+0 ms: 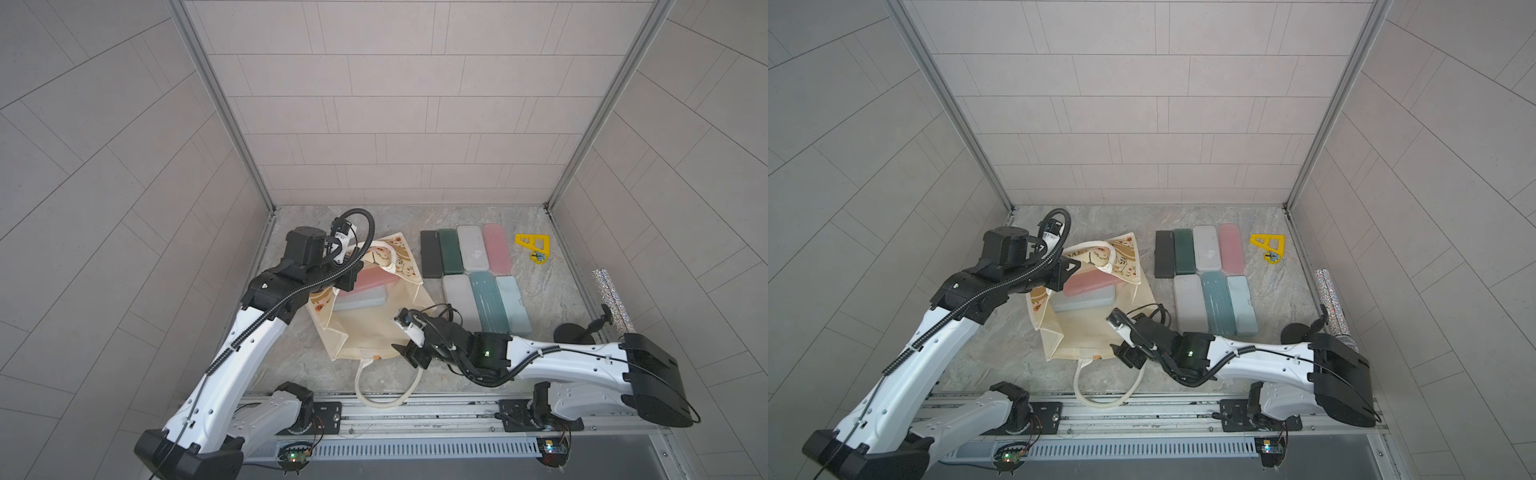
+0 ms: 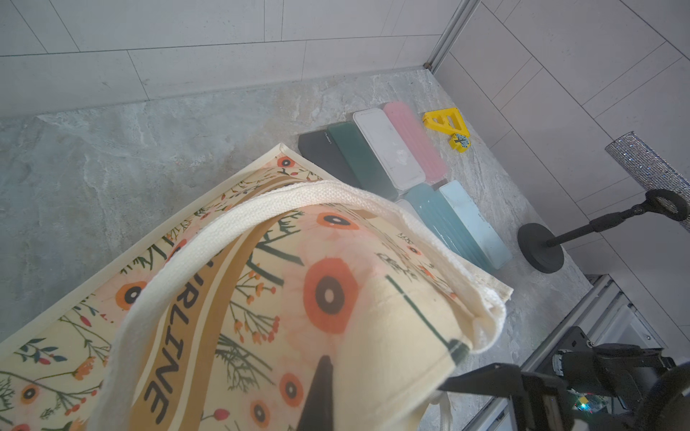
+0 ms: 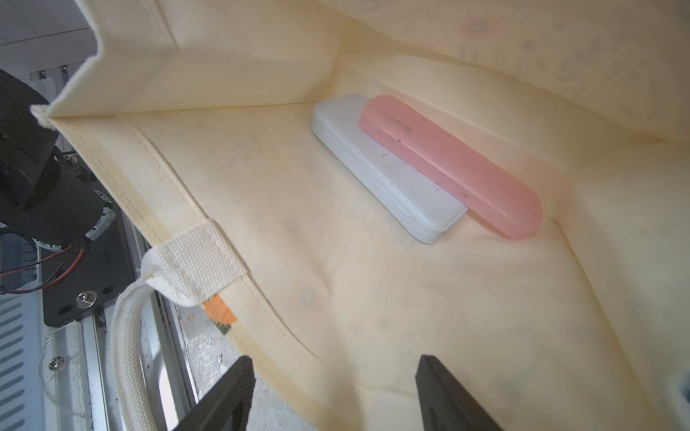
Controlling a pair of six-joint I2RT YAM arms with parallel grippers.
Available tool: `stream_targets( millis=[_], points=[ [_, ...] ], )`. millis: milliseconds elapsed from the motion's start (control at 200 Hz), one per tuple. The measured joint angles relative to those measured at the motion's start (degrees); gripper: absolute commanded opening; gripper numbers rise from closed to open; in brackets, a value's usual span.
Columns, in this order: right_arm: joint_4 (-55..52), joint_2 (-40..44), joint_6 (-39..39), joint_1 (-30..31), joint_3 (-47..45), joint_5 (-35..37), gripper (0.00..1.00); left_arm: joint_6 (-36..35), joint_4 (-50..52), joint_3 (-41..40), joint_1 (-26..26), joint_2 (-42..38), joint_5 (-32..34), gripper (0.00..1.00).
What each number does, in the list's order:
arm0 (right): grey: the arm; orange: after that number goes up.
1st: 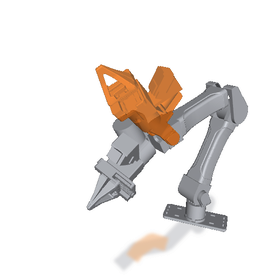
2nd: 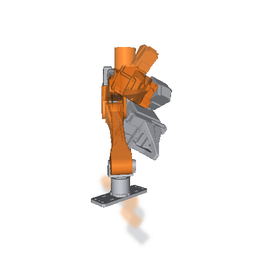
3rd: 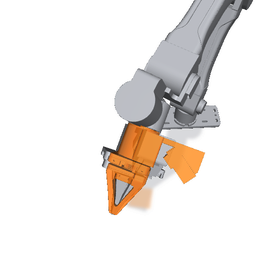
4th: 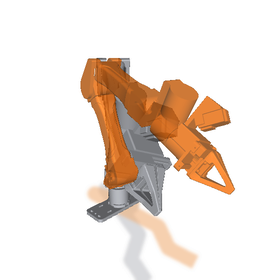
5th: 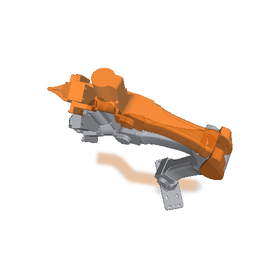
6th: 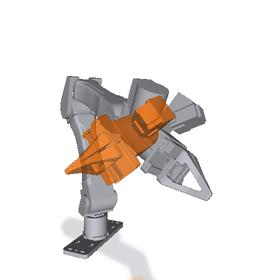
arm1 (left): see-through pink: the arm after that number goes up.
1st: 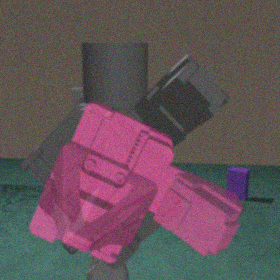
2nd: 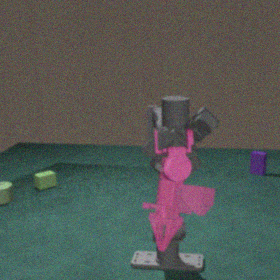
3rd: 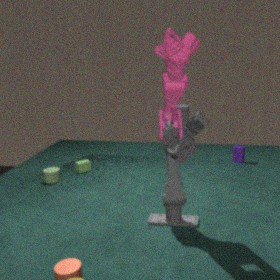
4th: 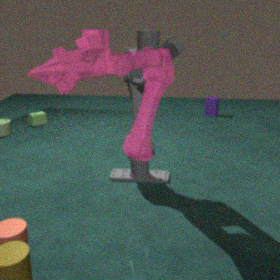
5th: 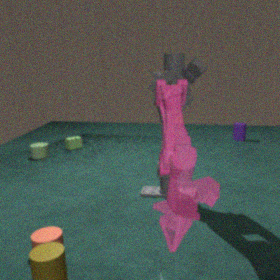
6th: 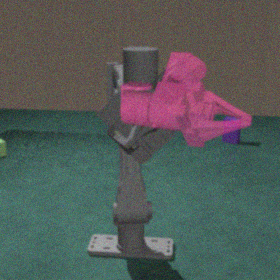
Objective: Take out the pencil case from the canvas bag
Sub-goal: Pick up the pencil case from the canvas bag.
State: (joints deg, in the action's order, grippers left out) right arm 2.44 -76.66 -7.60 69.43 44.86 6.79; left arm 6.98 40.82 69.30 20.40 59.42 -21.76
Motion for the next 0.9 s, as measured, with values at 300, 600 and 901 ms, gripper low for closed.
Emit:
stream_targets(
  millis=[300,600,901],
  points=[
    [-1.4,-18.1,10.3,1.1,13.2,6.1,0.71,0.0,0.4,0.0,0.0,-0.2,0.0,0.00],
    [-2.3,-29.7,24.6,0.9,22.2,16.3,0.70,-0.4,2.0,1.1,0.0,-0.2,0.2,0.00],
    [-0.5,-39.1,38.7,0.1,27.1,24.7,0.70,-0.9,3.4,1.9,0.0,-0.4,-0.1,0.00]
  ],
)
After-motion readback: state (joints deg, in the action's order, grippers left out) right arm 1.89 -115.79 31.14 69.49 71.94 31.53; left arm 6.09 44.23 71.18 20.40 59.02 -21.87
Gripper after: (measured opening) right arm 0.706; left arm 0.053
